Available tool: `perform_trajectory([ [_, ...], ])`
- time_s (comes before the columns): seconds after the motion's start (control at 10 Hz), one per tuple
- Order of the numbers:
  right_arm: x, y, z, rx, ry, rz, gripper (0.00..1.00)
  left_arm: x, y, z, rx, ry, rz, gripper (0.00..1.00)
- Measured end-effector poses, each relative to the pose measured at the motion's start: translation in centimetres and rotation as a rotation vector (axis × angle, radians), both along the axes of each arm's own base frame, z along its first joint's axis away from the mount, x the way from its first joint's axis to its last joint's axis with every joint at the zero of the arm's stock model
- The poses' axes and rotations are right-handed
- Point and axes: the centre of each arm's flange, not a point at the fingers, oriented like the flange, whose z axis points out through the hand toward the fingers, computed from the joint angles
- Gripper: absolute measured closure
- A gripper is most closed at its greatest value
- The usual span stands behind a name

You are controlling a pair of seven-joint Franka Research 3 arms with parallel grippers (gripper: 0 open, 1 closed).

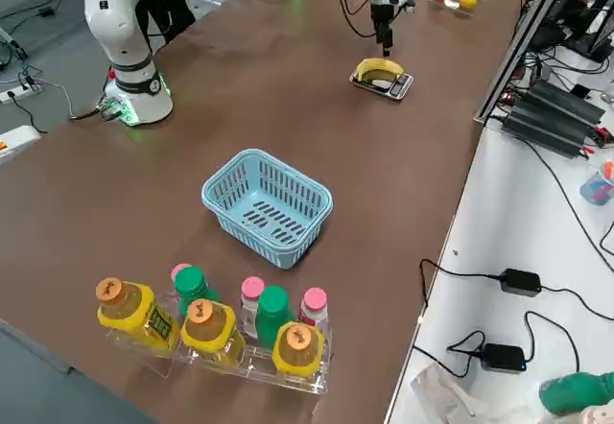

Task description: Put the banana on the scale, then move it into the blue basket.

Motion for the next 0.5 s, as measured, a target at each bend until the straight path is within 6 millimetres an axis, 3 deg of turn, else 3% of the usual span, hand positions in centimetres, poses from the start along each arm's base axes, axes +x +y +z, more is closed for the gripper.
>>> perform_trajectory([
  [0.2, -0.1, 0.2, -2.6, 0.009, -0.016, -0.019, 0.00, 0.1, 3.0, 0.4, -0.064, 0.000, 0.041, 0.00],
  [0.3, 0.1, 0.2, -2.5, 0.010, -0.020, -0.025, 0.00, 0.2, 4.1, 0.3, -0.074, 0.001, 0.054, 0.00],
  [0.5, 0.2, 0.2, -2.4, 0.015, -0.023, -0.034, 0.00, 0.3, 4.3, 0.0, -0.076, 0.009, 0.060, 0.00],
])
